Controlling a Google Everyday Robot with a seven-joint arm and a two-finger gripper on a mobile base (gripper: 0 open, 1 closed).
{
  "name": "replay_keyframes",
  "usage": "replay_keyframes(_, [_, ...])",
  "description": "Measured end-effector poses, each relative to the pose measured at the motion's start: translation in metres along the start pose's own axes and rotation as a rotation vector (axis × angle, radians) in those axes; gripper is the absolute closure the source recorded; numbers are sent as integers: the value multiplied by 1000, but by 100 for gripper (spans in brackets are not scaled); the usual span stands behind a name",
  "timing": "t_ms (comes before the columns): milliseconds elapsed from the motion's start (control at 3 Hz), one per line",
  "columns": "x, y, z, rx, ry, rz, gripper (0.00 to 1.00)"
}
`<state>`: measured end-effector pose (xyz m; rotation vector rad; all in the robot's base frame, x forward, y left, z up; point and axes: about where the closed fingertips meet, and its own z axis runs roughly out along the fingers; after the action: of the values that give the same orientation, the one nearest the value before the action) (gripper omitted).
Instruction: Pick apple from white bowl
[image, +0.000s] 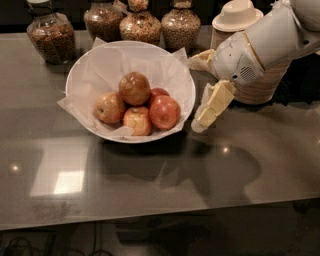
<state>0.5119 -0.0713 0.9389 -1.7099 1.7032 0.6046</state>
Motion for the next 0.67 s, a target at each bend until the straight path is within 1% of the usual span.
replay_keyframes(333, [2, -2, 16, -6, 41, -21, 2])
replay_keyframes(667, [4, -9, 26, 21, 97, -43, 11])
